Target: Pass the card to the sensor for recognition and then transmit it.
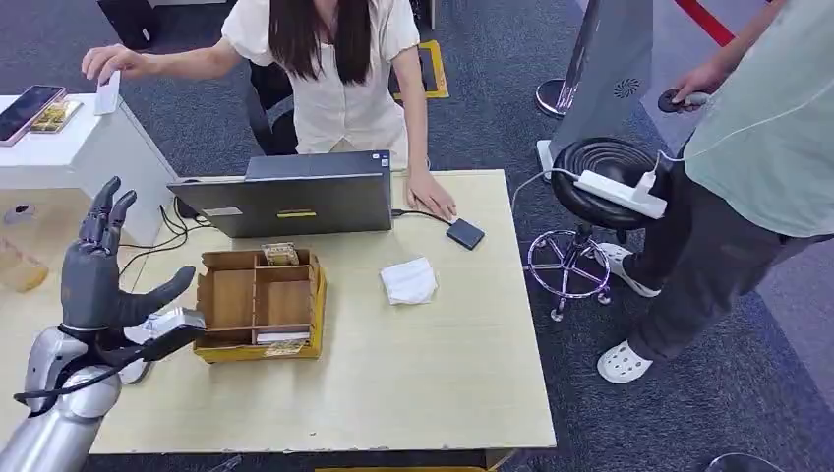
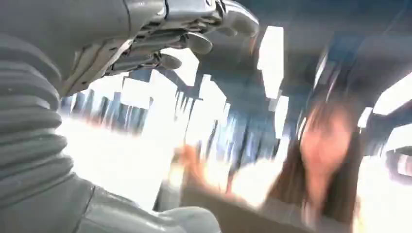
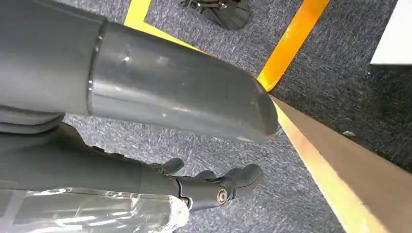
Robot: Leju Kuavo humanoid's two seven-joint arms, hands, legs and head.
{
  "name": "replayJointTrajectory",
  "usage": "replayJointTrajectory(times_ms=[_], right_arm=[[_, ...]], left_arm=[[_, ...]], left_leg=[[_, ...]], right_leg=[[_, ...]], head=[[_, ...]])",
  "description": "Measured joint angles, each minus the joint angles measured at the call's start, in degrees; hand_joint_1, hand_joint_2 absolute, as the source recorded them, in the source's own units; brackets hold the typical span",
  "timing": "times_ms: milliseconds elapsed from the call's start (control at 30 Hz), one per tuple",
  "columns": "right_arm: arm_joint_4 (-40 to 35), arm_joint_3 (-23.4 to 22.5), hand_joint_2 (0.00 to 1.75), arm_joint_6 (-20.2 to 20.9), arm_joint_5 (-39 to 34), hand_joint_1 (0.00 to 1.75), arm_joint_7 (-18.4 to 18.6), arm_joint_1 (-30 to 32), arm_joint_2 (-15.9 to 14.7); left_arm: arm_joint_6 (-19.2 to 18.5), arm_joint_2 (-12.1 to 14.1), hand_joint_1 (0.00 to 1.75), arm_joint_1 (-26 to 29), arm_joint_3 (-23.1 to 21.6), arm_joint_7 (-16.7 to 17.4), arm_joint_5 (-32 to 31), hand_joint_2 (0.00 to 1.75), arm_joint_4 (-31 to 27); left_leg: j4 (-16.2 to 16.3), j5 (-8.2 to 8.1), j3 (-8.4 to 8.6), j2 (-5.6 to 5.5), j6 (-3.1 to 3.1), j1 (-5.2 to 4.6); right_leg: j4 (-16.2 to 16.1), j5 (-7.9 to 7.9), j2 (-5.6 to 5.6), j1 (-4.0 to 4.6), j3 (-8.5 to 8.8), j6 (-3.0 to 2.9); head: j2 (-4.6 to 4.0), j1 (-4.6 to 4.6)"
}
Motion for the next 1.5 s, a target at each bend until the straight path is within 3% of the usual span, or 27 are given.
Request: replayJointTrajectory(times_ms=[67, 133, 167, 233, 567, 800, 933, 1200, 1400, 1500], right_arm=[[0.04, -0.48, 0.00, -0.33, -0.26, 0.00, -0.33, 0.41, 0.00], [0.15, -1.05, 0.00, -0.79, -0.68, 0.00, -0.48, 0.81, -0.02], [0.20, -1.36, 0.00, -0.79, -0.76, 0.00, -0.57, 0.93, 0.00], [0.26, -1.81, 0.00, -0.79, -0.74, 0.00, -0.72, 1.19, 0.00], [0.28, -3.08, 0.00, -0.68, -0.56, 0.00, -1.07, 1.16, -0.02], [0.31, -4.74, 0.00, -0.81, -1.73, 0.00, -1.49, 1.24, -0.02], [0.55, -5.64, 0.00, -0.98, -2.25, 0.00, -1.57, 1.44, -0.02], [0.77, -7.26, 0.00, -1.79, -3.23, 0.00, -1.99, 1.85, 0.00], [1.09, -8.65, 0.00, -1.97, -3.82, 0.00, -2.34, 2.32, 0.26], [1.18, -9.09, 0.00, -2.08, -3.82, 0.00, -2.45, 2.51, 0.55]], left_arm=[[-9.70, 1.78, 0.00, 1.86, 2.04, 1.23, 8.20, 1.75, -0.30], [-17.70, 3.83, 0.00, 3.53, 3.71, 5.25, 10.58, 1.75, -0.96], [-20.44, 5.23, 0.00, 4.60, 4.28, 5.93, 10.55, 1.75, -1.27], [-21.81, 7.56, 0.00, 6.95, 5.42, 6.25, 9.04, 1.75, -2.49], [-21.92, 17.38, 0.00, 15.92, 8.67, 7.41, -2.78, 1.75, -7.52], [-15.52, 21.74, 0.00, 23.45, 9.94, 8.43, -15.42, 1.75, -14.38], [-14.47, 21.85, 0.00, 26.87, 9.77, 10.71, -20.51, 1.75, -18.01], [-14.27, 22.03, 0.00, 30.83, 7.75, 15.30, -24.03, 1.75, -22.19], [-10.47, 17.35, 0.00, 30.60, 1.39, 24.70, -37.23, 1.75, -22.47], [-9.95, 14.91, 0.00, 28.89, -2.31, 27.58, -40.43, 1.75, -22.30]], left_leg=[[0.00, 0.00, 0.00, 0.05, 0.00, 0.01], [-0.01, -0.01, -0.04, 0.03, -0.01, 0.06], [-0.01, -0.01, -0.06, 0.04, -0.02, 0.06], [-0.01, -0.02, -0.07, 0.05, -0.02, 0.06], [-0.01, -0.01, -0.09, 0.01, -0.02, 0.06], [-0.01, -0.02, -0.08, 0.01, -0.02, 0.05], [-0.01, -0.03, -0.10, 0.00, -0.02, 0.05], [-0.01, -0.02, -0.08, -0.03, -0.02, 0.04], [-0.01, -0.03, -0.08, -0.06, -0.02, 0.02], [-0.01, -0.03, -0.10, -0.09, -0.02, 0.00]], right_leg=[[0.00, -0.01, 0.06, 0.01, -0.04, 0.00], [0.00, -0.04, 0.05, 0.05, -0.05, -0.02], [0.00, -0.04, 0.06, 0.06, -0.06, -0.02], [0.00, -0.04, 0.07, 0.06, -0.08, -0.02], [0.00, -0.03, 0.00, 0.05, -0.06, -0.01], [-0.01, -0.04, 0.01, 0.05, -0.07, -0.01], [-0.03, -0.05, -0.01, 0.04, -0.07, 0.00], [-0.03, -0.05, -0.06, 0.04, -0.06, 0.00], [-0.04, -0.05, -0.08, 0.02, -0.06, 0.00], [-0.05, -0.05, -0.17, 0.00, -0.05, 0.01]], head=[[0.00, 0.00], [0.00, 0.02], [0.00, 0.02], [0.00, 0.00], [0.00, 0.02], [0.00, 0.02], [0.00, 0.02], [0.00, -0.02], [0.00, 0.00], [0.00, 0.00]])
